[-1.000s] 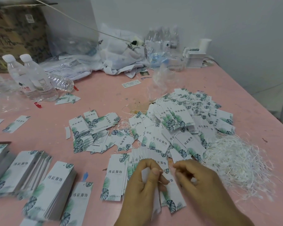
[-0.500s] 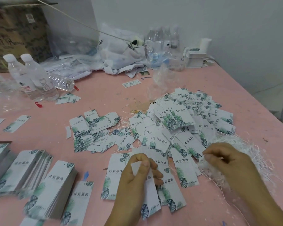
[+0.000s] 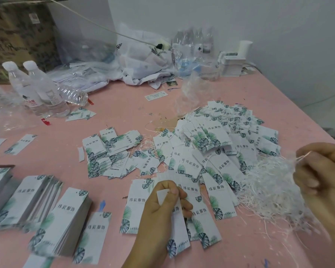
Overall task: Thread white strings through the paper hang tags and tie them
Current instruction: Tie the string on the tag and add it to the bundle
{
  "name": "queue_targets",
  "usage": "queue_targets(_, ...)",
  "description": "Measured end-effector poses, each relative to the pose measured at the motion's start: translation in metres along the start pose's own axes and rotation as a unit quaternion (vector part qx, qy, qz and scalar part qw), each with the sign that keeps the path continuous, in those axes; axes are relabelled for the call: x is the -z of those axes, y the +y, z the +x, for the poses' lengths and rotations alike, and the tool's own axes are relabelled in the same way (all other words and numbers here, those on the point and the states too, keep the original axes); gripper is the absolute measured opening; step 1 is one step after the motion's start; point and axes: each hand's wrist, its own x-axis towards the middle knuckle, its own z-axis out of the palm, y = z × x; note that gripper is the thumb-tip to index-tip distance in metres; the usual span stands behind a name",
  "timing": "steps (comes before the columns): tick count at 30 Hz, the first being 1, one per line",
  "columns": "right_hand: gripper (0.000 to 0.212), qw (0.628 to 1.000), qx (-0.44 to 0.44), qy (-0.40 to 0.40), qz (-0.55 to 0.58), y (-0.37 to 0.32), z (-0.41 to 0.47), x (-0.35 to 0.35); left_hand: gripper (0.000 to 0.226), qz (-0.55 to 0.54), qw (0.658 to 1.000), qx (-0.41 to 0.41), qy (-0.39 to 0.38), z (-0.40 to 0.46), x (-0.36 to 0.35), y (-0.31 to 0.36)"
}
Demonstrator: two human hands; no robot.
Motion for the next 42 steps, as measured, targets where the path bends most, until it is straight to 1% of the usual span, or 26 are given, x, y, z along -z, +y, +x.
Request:
queue_targets(1, 0.031, 0.999, -0.010, -0.010, -0.045, 0.003, 0.000, -0.004, 0.017, 0.008, 1.000, -0.003, -0.001, 0.000, 0.001, -0.001)
queue_targets(2, 0.031, 0.986, -0.019, -0.010, -0.163, 0.010, 0.000, -0.005, 0.016, 0.012, 1.000, -0.006, -0.004, 0.000, 0.001, -0.002)
queue_targets(3, 0.027, 0.955, -0.018, -0.004, -0.295, 0.021, -0.001, -0.005, 0.016, 0.016, 1.000, -0.007, -0.009, 0.000, 0.001, -0.002)
queue_targets(4, 0.021, 0.930, -0.030, -0.005, -0.366, 0.031, -0.002, -0.007, 0.015, 0.020, 1.000, -0.007, -0.019, 0.000, 0.002, -0.003)
queue_targets(5, 0.019, 0.928, -0.041, -0.011, -0.369, 0.038, -0.004, -0.009, 0.013, 0.027, 0.999, -0.005, -0.029, 0.000, 0.001, -0.004)
queue_targets(7, 0.019, 0.946, -0.066, -0.009, -0.316, 0.046, -0.008, -0.011, 0.013, 0.036, 0.998, 0.005, -0.044, -0.001, 0.000, -0.006)
queue_targets(9, 0.016, 0.954, -0.098, -0.031, -0.281, 0.048, -0.009, -0.014, 0.014, 0.037, 0.998, 0.016, -0.053, -0.002, -0.001, -0.008)
queue_targets(10, 0.014, 0.965, -0.125, -0.039, -0.226, 0.048, -0.010, -0.017, 0.013, 0.036, 0.998, 0.020, -0.057, -0.003, -0.002, -0.008)
queue_targets(11, 0.011, 0.977, -0.154, -0.056, -0.136, 0.045, -0.011, -0.020, 0.012, 0.034, 0.997, 0.023, -0.061, -0.003, -0.003, -0.008)
queue_targets(12, 0.010, 0.981, -0.174, -0.066, -0.061, 0.044, -0.011, -0.022, 0.011, 0.033, 0.997, 0.025, -0.062, -0.003, -0.003, -0.008)
queue_targets(13, 0.011, 0.980, -0.186, -0.072, -0.014, 0.045, -0.012, -0.024, 0.010, 0.036, 0.997, 0.025, -0.060, -0.003, -0.004, -0.008)
queue_targets(14, 0.014, 0.979, -0.185, -0.077, -0.031, 0.046, -0.012, -0.025, 0.009, 0.039, 0.997, 0.026, -0.058, -0.003, -0.004, -0.008)
queue_targets(16, 0.017, 0.977, -0.152, -0.056, -0.137, 0.048, -0.015, -0.027, 0.008, 0.037, 0.997, 0.027, -0.058, -0.004, -0.005, -0.008)
queue_targets(19, 0.013, 0.981, -0.157, -0.043, -0.107, 0.047, -0.016, -0.032, 0.006, 0.041, 0.997, 0.026, -0.061, -0.004, -0.005, -0.007)
queue_targets(21, 0.016, 0.979, -0.140, -0.021, -0.145, 0.046, -0.014, -0.030, 0.006, 0.040, 0.997, 0.023, -0.063, -0.004, -0.005, -0.008)
queue_targets(23, 0.019, 0.980, -0.156, -0.019, -0.122, 0.046, -0.014, -0.030, 0.006, 0.042, 0.997, 0.024, -0.065, -0.004, -0.005, -0.008)
queue_targets(25, 0.020, 0.977, -0.144, -0.013, -0.159, 0.046, -0.016, -0.030, 0.006, 0.035, 0.996, 0.027, -0.071, -0.004, -0.005, -0.008)
queue_targets(27, 0.022, 0.979, -0.151, -0.002, -0.134, 0.047, -0.017, -0.029, 0.005, 0.040, 0.996, 0.029, -0.073, -0.003, -0.006, -0.008)
queue_targets(29, 0.019, 0.978, -0.140, 0.008, -0.154, 0.047, -0.017, -0.026, 0.004, 0.042, 0.996, 0.033, -0.074, -0.004, -0.006, -0.009)
queue_targets(31, 0.017, 0.980, -0.156, -0.010, -0.125, 0.047, -0.017, -0.026, 0.005, 0.045, 0.996, 0.035, -0.074, -0.004, -0.005, -0.010)
queue_targets(33, 0.016, 0.980, -0.154, -0.017, -0.127, 0.047, -0.017, -0.025, 0.008, 0.047, 0.995, 0.038, -0.077, -0.006, -0.006, -0.009)
queue_targets(36, 0.017, 0.979, -0.186, -0.047, -0.061, 0.045, -0.019, -0.028, 0.014, 0.060, 0.994, 0.043, -0.086, -0.006, -0.006, -0.009)
queue_targets(37, 0.016, 0.980, -0.185, -0.056, -0.056, 0.045, -0.020, -0.028, 0.017, 0.064, 0.993, 0.047, -0.090, -0.007, -0.007, -0.009)
queue_targets(40, 0.005, 0.973, -0.202, -0.109, -0.024, 0.046, -0.024, -0.036, 0.025, 0.072, 0.991, 0.056, -0.102, -0.008, -0.008, -0.008)
queue_targets(42, 0.006, 0.968, -0.192, -0.151, -0.052, 0.049, -0.030, -0.044, 0.033, 0.060, 0.989, 0.066, -0.118, -0.009, -0.010, -0.006)
